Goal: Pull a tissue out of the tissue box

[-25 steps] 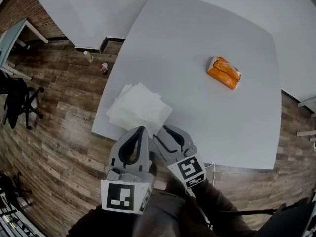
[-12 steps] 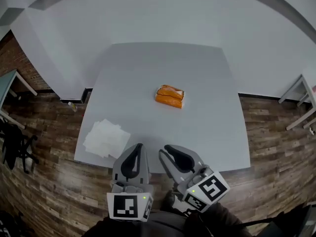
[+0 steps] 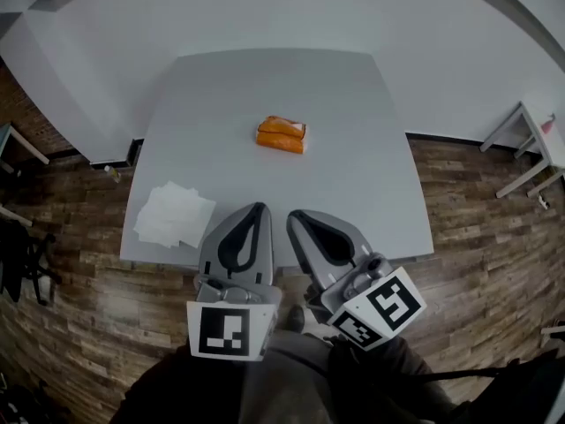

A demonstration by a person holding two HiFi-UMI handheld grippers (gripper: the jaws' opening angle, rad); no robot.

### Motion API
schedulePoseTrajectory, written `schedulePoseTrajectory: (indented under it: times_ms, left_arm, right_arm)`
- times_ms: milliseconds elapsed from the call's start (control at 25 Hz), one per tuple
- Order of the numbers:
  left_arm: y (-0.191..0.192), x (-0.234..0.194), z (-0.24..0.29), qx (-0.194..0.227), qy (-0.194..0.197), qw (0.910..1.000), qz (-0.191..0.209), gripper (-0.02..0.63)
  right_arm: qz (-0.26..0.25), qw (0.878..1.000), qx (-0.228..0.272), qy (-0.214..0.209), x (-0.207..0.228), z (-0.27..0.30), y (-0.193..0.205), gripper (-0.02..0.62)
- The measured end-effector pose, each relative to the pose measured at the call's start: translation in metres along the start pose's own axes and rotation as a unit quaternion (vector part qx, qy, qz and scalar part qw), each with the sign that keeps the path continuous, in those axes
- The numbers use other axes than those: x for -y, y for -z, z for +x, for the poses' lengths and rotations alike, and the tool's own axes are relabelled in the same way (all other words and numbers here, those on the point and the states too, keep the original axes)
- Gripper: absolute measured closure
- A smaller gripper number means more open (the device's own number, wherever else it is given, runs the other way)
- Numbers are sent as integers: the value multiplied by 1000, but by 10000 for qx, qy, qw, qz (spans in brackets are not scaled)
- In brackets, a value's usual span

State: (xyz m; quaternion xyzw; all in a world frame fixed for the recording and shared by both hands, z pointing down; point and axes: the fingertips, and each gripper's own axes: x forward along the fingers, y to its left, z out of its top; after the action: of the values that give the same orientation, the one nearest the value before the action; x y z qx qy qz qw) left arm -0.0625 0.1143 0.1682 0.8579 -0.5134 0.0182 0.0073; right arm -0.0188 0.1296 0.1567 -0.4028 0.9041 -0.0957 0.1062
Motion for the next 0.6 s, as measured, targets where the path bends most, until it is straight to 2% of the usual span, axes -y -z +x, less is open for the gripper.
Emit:
schedulePoseTrajectory:
  times_ms: [200, 600]
  left_arm:
    - [-10, -7, -13, 421, -79, 9990, -125, 606]
    - [-11, 5, -22, 454, 190, 9987, -142, 606]
  right_arm:
    - [-121, 9999, 65, 83, -15, -1, -1, 594]
    - [-289, 9991, 124, 276, -25, -12, -3, 594]
